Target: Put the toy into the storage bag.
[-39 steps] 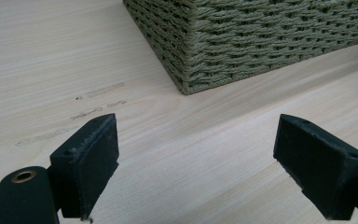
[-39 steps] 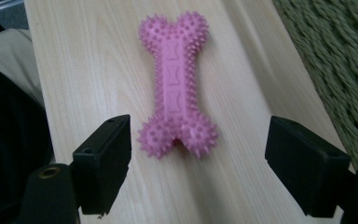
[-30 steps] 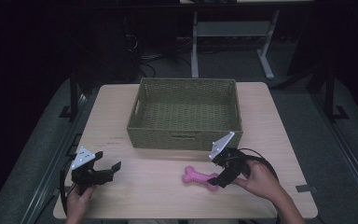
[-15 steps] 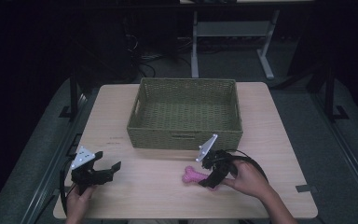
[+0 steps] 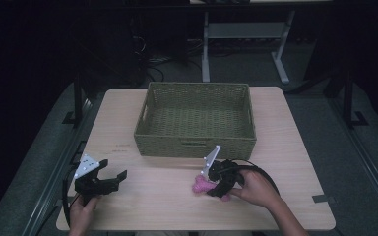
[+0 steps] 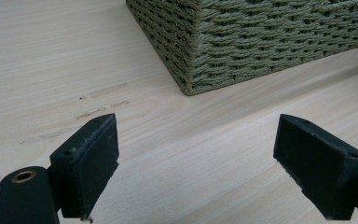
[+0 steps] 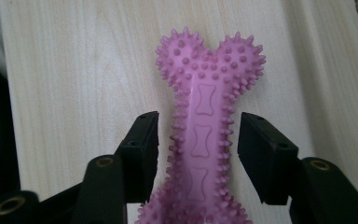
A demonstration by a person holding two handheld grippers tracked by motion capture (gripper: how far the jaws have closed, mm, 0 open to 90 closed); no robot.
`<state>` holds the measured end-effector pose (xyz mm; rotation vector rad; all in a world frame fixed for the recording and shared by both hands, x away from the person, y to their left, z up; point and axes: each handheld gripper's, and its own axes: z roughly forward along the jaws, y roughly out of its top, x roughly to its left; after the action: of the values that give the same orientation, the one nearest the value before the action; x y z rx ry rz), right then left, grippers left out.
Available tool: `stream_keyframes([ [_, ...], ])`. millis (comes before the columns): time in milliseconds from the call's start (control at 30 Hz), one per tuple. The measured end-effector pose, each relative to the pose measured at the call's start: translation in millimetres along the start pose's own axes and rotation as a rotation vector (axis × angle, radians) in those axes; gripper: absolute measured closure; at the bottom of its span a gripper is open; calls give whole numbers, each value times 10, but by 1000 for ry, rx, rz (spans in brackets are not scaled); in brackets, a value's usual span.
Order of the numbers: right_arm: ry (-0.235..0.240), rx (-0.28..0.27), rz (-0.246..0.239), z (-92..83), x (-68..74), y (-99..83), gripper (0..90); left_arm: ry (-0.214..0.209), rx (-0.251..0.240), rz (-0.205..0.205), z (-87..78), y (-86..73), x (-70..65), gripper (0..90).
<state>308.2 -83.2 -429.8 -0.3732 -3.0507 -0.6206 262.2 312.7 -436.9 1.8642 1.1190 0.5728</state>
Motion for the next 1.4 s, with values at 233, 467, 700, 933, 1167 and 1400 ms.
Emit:
stream_keyframes([
  [233,-21,33,-18,45,15,4,529,-1,0,-1,-1,0,5,133],
  [467,-41,49,-33,81,32,18,552,-2,-1,1,-11,0,5,133],
  [700,-37,60,-27,81,30,33,565,-6,0,1,0,1,-1,134],
  [933,-15,63,-38,66,10,18,584,-3,-4,-2,-5,-1,2,134],
  [1167,11,67,-42,-11,-18,1,587,-3,-3,-2,-10,1,4,134],
  [1400,32,25,-47,-206,-81,15,587,-1,-4,-2,-11,1,5,133],
])
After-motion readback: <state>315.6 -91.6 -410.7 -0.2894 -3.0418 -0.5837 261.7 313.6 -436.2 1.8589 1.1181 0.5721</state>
